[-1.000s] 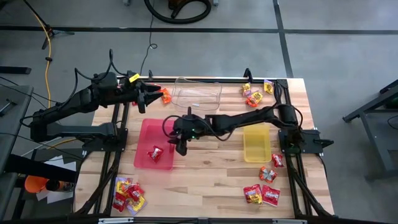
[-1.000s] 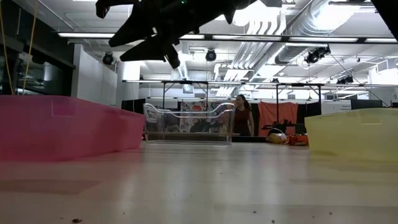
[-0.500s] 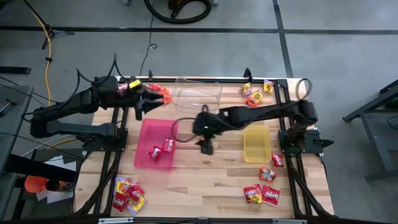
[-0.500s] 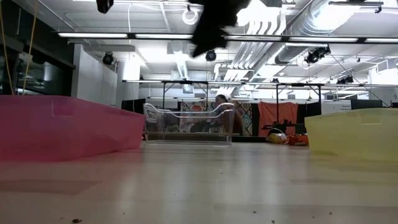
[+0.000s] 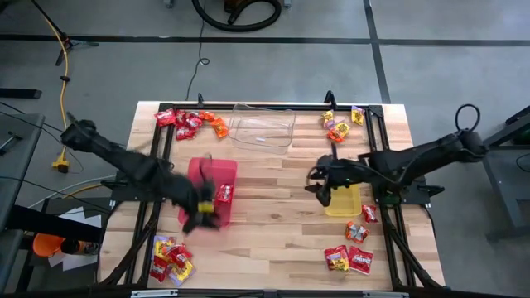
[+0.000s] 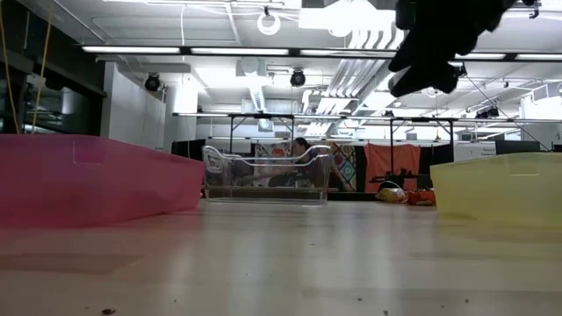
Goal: Sort candy
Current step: Put the red candy into the red bin
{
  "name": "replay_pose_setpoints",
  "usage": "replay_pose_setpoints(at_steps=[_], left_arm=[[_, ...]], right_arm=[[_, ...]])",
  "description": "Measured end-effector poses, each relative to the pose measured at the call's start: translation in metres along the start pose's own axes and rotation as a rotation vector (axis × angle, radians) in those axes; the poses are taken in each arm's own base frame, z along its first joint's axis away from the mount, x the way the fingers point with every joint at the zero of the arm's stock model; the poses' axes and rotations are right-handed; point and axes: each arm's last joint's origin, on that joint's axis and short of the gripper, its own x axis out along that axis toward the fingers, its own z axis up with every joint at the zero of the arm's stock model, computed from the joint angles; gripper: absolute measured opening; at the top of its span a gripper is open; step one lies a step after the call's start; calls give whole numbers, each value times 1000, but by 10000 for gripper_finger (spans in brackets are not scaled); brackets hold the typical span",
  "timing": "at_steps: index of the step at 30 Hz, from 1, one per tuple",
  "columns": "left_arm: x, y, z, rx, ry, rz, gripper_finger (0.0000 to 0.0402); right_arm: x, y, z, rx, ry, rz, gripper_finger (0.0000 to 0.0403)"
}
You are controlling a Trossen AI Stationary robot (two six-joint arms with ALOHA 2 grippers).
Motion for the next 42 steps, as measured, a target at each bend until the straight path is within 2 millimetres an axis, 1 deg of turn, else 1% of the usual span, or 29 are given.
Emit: replay_pose_setpoints(at_steps=[2,5,8,11,13,16,20,23,26,28,30,34,38,42], left_arm=[[18,-7,-21,-59,133,14,191],[36,-19,-52,-109,252,32,191],[47,-27,-81,-120,282,94,191],[56,-30,-107,-128,238,190,191],[66,-29,-124,-133,231,257,191],[83,-23,-145,-117,286,327,190],[100,-5,-165,-110,409,496,191],[99,4,-167,-117,479,664,191],[88,-2,-156,-116,495,761,191],[81,-13,-146,-113,469,775,191],[77,-19,-140,-115,451,789,190],[78,-18,-143,-117,450,781,191],[81,-3,-150,-125,454,817,191],[88,17,-156,-187,463,832,190]], right_arm=[[0,-5,-5,33,-41,14,222],[4,-10,-9,50,-57,10,222],[8,-13,-7,52,-56,-7,222],[11,-16,-5,61,-62,-19,222],[12,-17,-4,68,-73,-20,222],[12,-18,-4,69,-69,-26,222],[12,-18,-4,69,-72,-31,222],[12,-18,-4,69,-73,-33,222],[12,-18,-4,69,-73,-33,222],[12,-18,-4,69,-73,-33,222],[12,-18,-4,69,-74,-34,222],[12,-19,-3,70,-86,-51,222],[12,-19,-3,74,-89,-56,222],[12,-19,-3,77,-89,-55,222]])
